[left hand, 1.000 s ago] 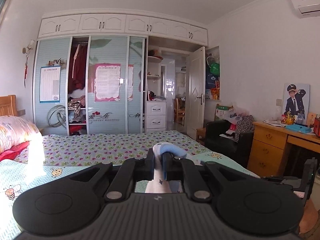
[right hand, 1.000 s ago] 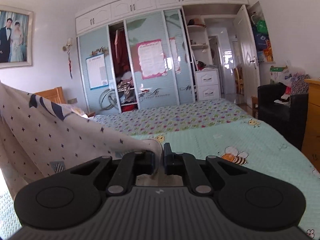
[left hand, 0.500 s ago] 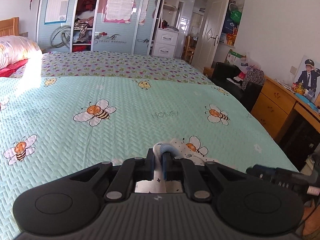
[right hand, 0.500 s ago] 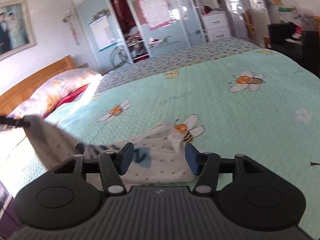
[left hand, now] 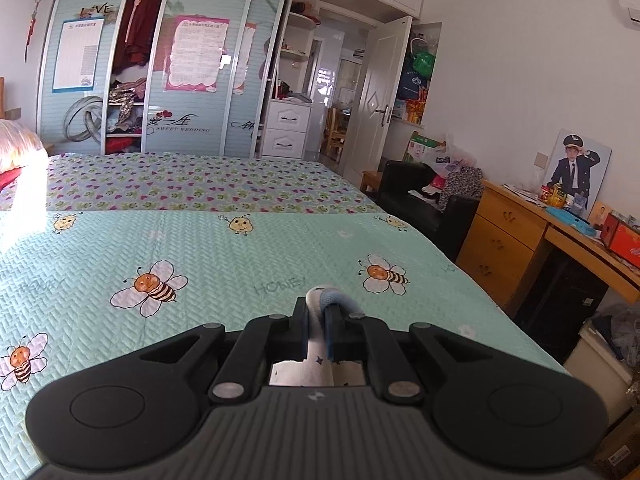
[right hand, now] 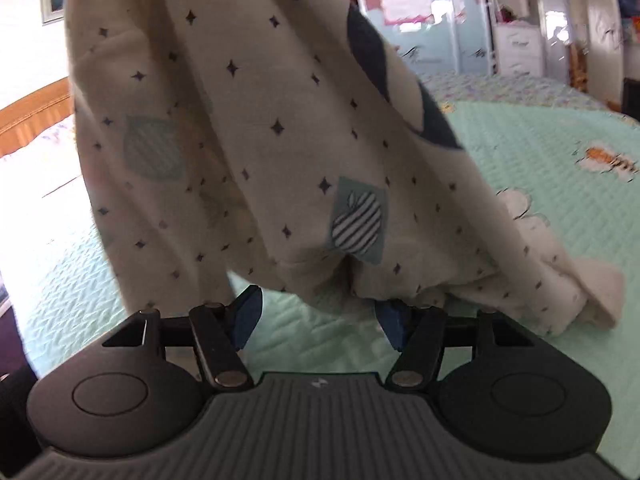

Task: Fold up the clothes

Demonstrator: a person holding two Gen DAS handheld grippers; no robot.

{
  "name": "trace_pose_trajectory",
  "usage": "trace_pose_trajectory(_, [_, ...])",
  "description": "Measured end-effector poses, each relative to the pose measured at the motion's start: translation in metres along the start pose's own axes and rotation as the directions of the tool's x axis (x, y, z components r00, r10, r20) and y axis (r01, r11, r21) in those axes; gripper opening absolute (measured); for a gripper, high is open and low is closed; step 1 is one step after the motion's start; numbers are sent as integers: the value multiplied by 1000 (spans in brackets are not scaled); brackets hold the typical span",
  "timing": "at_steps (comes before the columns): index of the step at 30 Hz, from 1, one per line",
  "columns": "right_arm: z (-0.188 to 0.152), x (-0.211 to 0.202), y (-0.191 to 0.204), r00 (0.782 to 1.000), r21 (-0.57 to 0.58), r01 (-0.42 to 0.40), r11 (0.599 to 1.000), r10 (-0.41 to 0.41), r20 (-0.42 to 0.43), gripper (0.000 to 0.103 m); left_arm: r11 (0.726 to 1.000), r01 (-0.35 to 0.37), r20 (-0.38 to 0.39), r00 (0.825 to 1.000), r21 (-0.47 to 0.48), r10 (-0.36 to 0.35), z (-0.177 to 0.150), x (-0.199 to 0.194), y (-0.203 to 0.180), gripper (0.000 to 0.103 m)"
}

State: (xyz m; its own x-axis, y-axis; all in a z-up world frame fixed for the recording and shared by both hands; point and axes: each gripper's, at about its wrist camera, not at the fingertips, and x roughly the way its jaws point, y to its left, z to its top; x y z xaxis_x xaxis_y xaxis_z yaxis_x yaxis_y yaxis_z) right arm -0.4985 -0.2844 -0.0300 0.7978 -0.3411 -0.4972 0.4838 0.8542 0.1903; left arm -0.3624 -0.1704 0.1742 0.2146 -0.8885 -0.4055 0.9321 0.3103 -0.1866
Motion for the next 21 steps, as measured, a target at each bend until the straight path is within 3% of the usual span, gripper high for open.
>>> trace_pose_trajectory(1, [2,-4,-3,1000,17,11,1000,-11,19,48,1000,-2,3,1000,0,2,0,0,0,7])
trace_pose_trajectory(2, [5,-8,-7,999,34,19,999,-21,36,18,1000,-6,4,1000,0,6,-1,0,1,7])
trace_pose_trajectory(3, [8,-13,-12,999,58,12,998,-15,43,6,1000,-9,3,1000,-5,9,-2,0,3,7])
trace_pose_trajectory(13, [39,-97,-55,966,154,73,985,-108,233,6,998,-53,18,998,-42,54,-9,-12,21,7])
trace_pose_trajectory(17, [59,-129,-67,940,180,69,981,-124,318,6,999,-35,-4,999,-19,35,-11,-14,18,8])
trace_pose_trajectory(21, [96,-158,-81,910,191,34,981,-110,400,6,999,41,2,999,-16,-41,-13,-26,16,8])
